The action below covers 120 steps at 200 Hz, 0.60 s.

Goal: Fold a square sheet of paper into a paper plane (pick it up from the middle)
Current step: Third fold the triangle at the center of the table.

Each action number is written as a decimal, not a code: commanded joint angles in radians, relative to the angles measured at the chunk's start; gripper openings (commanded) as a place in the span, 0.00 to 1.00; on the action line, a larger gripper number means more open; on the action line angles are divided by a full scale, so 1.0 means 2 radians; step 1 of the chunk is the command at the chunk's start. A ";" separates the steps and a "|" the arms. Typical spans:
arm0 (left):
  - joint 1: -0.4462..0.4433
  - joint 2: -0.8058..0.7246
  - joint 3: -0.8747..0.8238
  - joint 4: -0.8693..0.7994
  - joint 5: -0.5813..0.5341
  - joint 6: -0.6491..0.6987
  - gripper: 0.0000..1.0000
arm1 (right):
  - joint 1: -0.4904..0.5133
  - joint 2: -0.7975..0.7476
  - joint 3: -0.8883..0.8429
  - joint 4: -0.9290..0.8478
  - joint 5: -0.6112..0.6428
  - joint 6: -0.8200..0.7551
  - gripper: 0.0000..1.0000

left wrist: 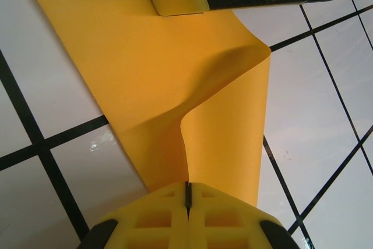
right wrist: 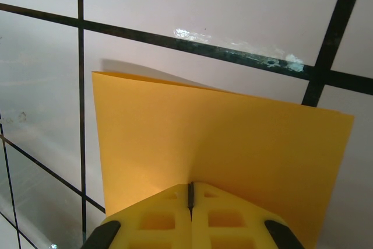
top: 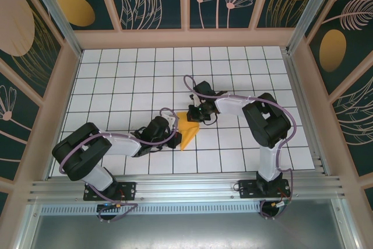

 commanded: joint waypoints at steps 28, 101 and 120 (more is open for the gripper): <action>0.002 0.015 0.016 -0.014 -0.013 0.015 0.05 | 0.007 0.024 0.000 -0.027 0.013 -0.008 0.07; 0.002 0.017 0.001 -0.012 -0.014 0.006 0.04 | 0.006 0.010 0.019 -0.028 0.010 -0.001 0.09; 0.002 0.018 -0.003 -0.002 0.000 0.004 0.05 | 0.005 -0.004 0.026 -0.029 0.012 0.003 0.11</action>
